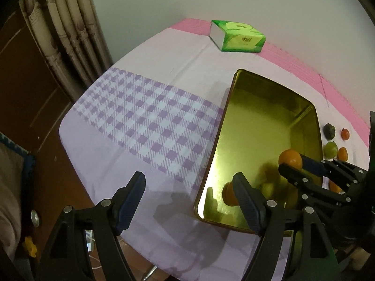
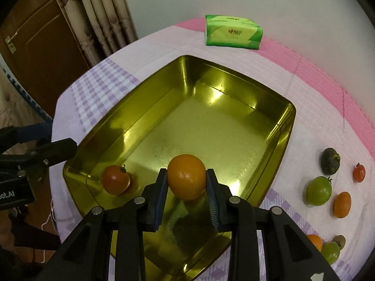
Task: Organize fruits
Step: 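Carry the orange into the gold tin and open the right tool, then close the right tool on the dark brown round fruit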
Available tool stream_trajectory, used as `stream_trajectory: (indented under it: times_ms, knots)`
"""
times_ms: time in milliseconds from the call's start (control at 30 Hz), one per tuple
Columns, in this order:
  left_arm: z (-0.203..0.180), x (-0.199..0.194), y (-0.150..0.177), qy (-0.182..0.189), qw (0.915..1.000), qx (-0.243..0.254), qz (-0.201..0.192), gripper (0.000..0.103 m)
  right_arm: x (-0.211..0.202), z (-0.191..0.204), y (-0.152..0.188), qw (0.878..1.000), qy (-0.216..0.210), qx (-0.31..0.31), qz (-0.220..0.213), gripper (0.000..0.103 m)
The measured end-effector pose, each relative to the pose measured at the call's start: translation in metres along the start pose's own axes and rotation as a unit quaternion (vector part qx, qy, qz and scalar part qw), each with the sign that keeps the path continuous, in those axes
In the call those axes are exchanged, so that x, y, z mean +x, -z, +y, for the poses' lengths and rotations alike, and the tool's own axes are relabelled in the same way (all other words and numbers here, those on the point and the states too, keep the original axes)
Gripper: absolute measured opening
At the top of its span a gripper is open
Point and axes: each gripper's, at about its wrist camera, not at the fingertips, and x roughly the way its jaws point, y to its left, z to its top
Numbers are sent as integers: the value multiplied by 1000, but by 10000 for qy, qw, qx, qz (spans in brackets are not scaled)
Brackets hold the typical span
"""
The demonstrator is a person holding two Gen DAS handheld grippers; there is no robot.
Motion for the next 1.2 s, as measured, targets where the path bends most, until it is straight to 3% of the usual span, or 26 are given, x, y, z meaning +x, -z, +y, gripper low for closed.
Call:
stream_trajectory:
  times_ms: [633,767,867,1033,1200]
  knots:
    - [-7,7,3,19,9999,111,98,77,11,4,2,9998,8,-111,174,32]
    - [-8,8,4,23,9999,127,105,77,2,5,1,10000,-39,-41,-16,42]
    - [-9,8,4,28,9998,154,98,77,-14,4,2,9997,-44,47,-222,43]
    - [-12,4,5,70,9997,242,6,77,-60,-15,28,9971,-16,371,-659,43]
    - [-19,-1,6,120,9990,411,-84,77,-94,-66,79,9917,629,872,-701,44]
